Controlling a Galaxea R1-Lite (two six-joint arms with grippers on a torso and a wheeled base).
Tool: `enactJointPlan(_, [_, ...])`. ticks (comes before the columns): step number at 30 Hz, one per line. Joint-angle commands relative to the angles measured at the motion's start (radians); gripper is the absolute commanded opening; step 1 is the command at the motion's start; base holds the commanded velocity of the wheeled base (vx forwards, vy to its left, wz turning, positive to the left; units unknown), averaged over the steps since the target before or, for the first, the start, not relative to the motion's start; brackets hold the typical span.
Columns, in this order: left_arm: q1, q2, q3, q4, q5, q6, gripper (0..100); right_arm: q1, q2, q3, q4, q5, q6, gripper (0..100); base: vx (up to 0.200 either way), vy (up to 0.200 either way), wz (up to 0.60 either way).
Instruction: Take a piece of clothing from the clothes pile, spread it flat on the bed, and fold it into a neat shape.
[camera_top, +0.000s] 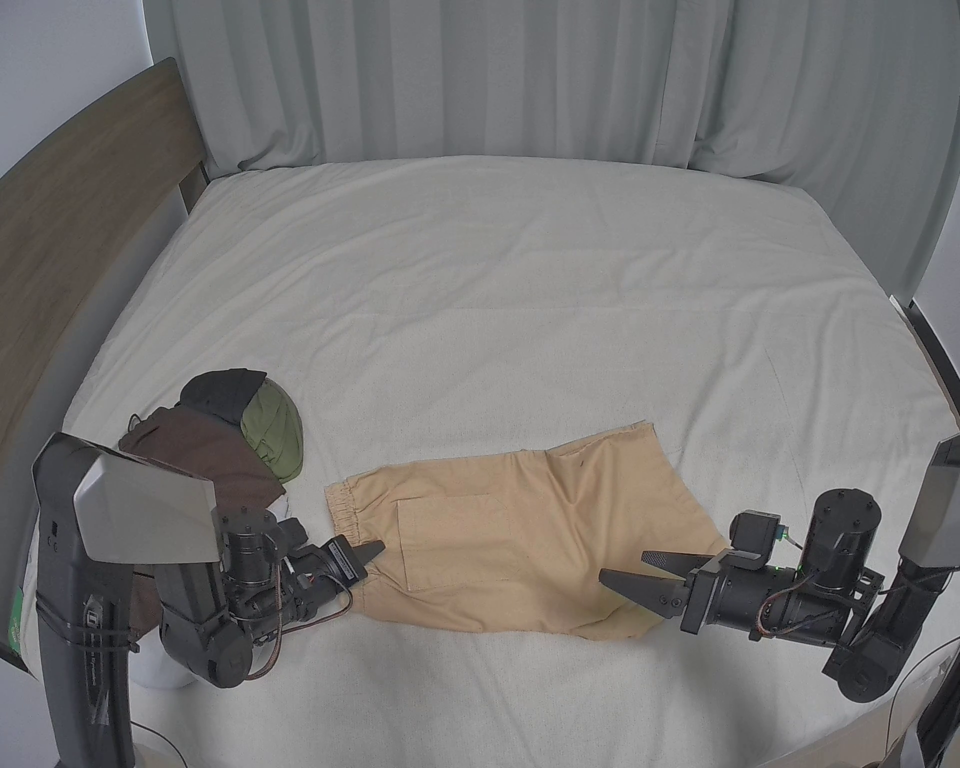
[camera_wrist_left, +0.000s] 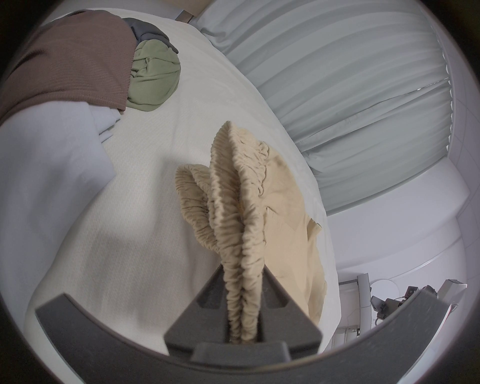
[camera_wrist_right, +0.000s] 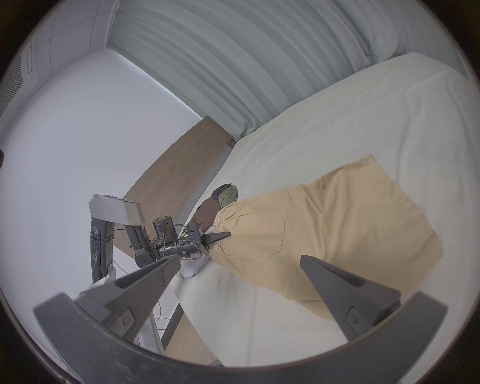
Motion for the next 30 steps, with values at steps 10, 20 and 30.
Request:
enactJointPlan(10, [0.039,-0.059,0.059,-0.003,-0.061,0.003,0,-0.003,0.002,-0.001,0.000,0.000,0.000,100,0.000,0.000,0.00])
enactJointPlan(20, [0.040,-0.077,0.111,-0.003,-0.107,0.020,0,-0.004,0.000,-0.001,0.000,0.000,0.000,100,0.000,0.000,0.00])
enactJointPlan(30, [0.068,-0.103,0.134,-0.003,-0.146,0.021,0,-0.007,-0.001,-0.001,0.000,0.000,0.000,100,0.000,0.000,0.00])
